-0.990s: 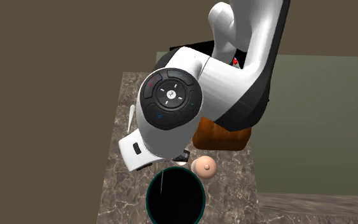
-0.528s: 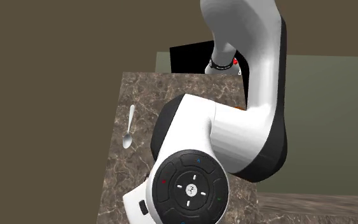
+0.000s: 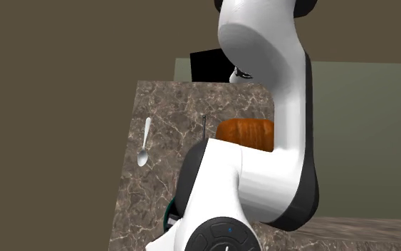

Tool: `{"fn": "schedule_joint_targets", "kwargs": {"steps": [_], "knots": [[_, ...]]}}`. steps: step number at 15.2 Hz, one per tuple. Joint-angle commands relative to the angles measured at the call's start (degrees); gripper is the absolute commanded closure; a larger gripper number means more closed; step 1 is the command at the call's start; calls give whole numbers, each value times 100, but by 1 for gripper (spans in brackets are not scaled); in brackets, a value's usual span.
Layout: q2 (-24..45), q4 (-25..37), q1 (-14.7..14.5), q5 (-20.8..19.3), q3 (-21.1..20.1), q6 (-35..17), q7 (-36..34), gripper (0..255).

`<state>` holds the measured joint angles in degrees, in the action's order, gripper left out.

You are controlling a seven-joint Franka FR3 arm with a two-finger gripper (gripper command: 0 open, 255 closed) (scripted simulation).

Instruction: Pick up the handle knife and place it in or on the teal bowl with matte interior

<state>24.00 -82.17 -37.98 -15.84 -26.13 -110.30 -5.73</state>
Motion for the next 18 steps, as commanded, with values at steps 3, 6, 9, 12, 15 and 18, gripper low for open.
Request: {"fn": "schedule_joint_targets", "kwargs": {"steps": [3,6,9,12,15,18], "knots": [[43,-261,21,-39,21,-300,-45,255],[82,-437,29,-72,38,-508,-83,255],[125,-575,33,-107,54,-682,-117,255],[125,-575,33,-107,54,-682,-117,255],[125,-575,33,-107,54,-682,-117,255],[125,-575,32,-107,54,-682,-117,0]]}}
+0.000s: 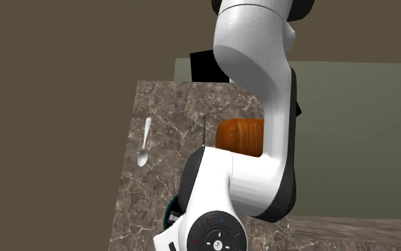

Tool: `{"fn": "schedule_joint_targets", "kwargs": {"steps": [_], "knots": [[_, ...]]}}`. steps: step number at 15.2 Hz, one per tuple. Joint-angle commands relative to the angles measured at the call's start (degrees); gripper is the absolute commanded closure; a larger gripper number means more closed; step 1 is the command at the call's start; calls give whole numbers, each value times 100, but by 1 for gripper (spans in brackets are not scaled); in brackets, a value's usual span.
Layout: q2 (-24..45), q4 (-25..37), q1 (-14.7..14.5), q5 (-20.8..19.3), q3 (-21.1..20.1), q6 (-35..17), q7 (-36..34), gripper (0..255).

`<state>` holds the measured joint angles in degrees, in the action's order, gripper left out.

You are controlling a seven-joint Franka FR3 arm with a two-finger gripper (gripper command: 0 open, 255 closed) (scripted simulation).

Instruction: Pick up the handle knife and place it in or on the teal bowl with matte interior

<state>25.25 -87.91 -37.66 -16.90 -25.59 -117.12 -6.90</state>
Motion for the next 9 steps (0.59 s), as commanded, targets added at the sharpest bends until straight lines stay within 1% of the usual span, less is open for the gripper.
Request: {"fn": "schedule_joint_targets", "kwargs": {"steps": [1,4,8,9], "knots": [[0,0,0,0,0,0,0,0],[0,0,0,0,0,0,0,0],[-248,365,-1,142,-74,587,93,0],[-248,365,-1,142,-73,587,93,0]]}}
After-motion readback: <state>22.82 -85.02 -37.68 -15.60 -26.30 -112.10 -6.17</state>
